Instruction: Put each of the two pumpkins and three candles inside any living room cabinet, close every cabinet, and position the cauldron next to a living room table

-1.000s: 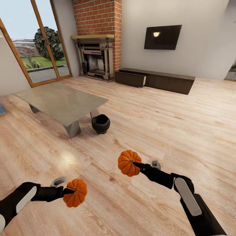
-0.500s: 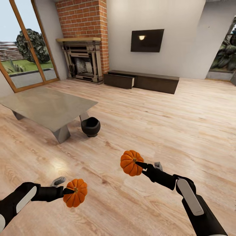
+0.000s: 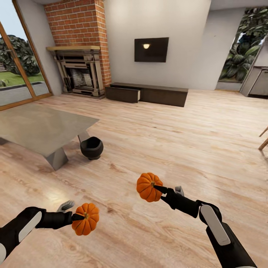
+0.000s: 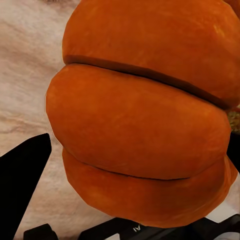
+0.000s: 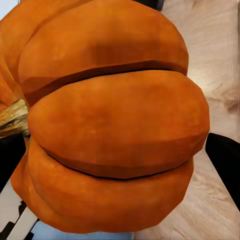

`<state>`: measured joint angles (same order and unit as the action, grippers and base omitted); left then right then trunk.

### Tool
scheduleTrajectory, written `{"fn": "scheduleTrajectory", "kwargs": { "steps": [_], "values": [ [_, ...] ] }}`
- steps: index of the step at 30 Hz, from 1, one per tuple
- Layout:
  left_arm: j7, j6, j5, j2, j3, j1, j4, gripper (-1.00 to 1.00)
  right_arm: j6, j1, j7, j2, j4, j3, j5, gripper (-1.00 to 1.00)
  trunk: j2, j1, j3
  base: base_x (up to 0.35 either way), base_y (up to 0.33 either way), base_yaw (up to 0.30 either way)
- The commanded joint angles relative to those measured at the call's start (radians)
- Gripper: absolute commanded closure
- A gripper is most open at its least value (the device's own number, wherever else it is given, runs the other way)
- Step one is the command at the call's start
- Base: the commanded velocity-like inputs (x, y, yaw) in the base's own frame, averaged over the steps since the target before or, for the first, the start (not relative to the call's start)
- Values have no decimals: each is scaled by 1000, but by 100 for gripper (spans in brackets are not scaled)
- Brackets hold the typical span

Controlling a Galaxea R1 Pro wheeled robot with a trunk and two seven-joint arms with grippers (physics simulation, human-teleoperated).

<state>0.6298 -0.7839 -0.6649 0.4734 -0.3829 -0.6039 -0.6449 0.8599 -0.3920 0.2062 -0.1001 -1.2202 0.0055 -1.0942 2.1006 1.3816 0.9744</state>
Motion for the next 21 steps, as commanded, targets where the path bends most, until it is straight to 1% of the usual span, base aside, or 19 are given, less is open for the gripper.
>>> {"fn": "scheduleTrajectory", "kwargs": {
  "steps": [1, 4, 9, 21],
  "values": [
    [-2, -3, -3, 2, -4, -1, -1, 100, 2, -1, 6, -1, 0, 1, 4, 100, 0, 0, 0, 0, 0, -200],
    [-2, -3, -3, 2, -4, -1, -1, 100, 2, -1, 6, -2, -3, 1, 5, 100, 0, 0, -2, 0, 0, -149],
    [-2, -3, -3, 2, -4, -1, -1, 100, -6, -1, 7, 0, -5, 1, 6, 100, 0, 0, -3, 0, 0, -28],
    [-2, -3, -4, 2, -4, -1, -1, 100, -9, -1, 24, 0, 5, 2, 5, 100, -84, -46, -41, 0, 0, 0]
  ]
}}
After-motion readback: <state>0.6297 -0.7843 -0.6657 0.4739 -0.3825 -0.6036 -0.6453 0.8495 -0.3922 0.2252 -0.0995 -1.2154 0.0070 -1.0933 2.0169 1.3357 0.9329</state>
